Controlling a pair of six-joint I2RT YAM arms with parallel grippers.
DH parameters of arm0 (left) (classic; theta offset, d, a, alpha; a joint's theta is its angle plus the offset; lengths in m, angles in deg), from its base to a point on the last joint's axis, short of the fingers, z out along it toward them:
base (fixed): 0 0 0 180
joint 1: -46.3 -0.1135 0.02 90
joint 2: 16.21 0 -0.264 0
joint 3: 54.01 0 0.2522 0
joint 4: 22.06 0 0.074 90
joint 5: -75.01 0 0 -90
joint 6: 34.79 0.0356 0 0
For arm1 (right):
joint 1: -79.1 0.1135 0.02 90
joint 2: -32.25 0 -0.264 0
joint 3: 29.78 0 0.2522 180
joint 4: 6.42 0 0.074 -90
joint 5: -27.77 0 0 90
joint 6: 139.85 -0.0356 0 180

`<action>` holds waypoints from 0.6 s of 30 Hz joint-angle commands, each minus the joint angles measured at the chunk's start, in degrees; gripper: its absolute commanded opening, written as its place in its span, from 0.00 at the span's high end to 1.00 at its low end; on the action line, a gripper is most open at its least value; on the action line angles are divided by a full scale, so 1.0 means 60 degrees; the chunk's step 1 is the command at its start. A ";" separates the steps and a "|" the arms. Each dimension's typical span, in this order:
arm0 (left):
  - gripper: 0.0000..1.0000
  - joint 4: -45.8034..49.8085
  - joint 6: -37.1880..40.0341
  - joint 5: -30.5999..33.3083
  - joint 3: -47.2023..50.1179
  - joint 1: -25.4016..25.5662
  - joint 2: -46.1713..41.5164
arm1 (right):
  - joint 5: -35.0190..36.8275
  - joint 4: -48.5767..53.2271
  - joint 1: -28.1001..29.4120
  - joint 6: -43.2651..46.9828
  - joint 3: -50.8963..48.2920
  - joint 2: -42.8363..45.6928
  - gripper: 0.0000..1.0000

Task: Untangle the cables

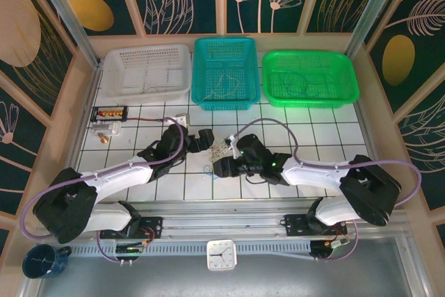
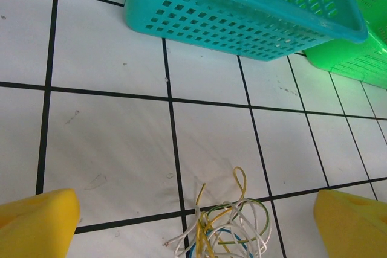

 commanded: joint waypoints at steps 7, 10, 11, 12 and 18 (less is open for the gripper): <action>0.01 -0.0037 0.0105 -0.0116 -0.0128 -0.0051 0.0070 | 0.0706 -0.0570 0.0403 -0.0449 0.0058 -0.0987 0.49; 0.01 -0.0063 0.0112 -0.0087 -0.0113 -0.0056 0.0042 | 0.0749 -0.0660 0.0405 -0.0486 0.0095 -0.1172 0.46; 0.01 -0.0072 0.0105 -0.0099 -0.0113 -0.0053 0.0056 | 0.0754 -0.0660 0.0403 -0.0465 0.0122 -0.1223 0.44; 0.01 -0.0081 0.0095 -0.0094 -0.0113 -0.0054 0.0044 | 0.0755 -0.0660 0.0403 -0.0450 0.0145 -0.1271 0.44; 0.01 -0.0136 0.0083 -0.0116 -0.0102 -0.0056 0.0099 | 0.0769 -0.0576 0.0403 -0.0382 0.0276 -0.1400 0.38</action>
